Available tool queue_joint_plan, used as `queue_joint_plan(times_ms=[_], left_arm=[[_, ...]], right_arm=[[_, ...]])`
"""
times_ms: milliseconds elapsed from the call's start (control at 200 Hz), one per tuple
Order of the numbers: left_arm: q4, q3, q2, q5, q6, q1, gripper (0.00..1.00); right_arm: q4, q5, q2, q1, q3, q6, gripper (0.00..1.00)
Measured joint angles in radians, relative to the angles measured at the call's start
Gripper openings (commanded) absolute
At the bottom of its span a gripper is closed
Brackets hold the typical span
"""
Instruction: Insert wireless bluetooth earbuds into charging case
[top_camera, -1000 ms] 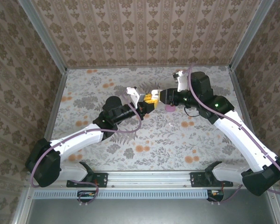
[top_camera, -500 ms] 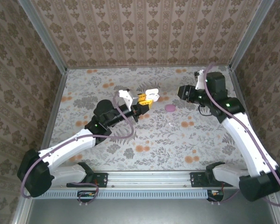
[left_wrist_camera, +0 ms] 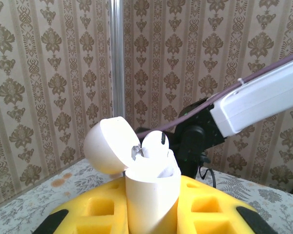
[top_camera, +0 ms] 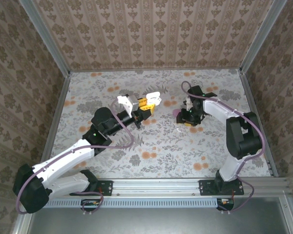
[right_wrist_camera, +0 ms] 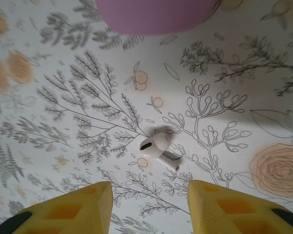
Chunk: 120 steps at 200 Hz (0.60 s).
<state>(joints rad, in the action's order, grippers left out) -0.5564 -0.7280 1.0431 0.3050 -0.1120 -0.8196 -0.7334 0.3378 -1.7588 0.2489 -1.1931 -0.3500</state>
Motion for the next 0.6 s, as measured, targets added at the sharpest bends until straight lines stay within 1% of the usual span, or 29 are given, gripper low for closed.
queue_joint_plan(times_ms=[200, 600], left_arm=[[0.004, 0.000, 0.000, -0.007, 0.000, 0.000, 0.20], [0.012, 0.000, 0.003, -0.007, 0.000, 0.000, 0.19]], right_arm=[[0.000, 0.000, -0.046, 0.031, -0.001, 0.011, 0.50], [0.027, -0.010, -0.083, 0.048, 0.003, 0.012, 0.50]])
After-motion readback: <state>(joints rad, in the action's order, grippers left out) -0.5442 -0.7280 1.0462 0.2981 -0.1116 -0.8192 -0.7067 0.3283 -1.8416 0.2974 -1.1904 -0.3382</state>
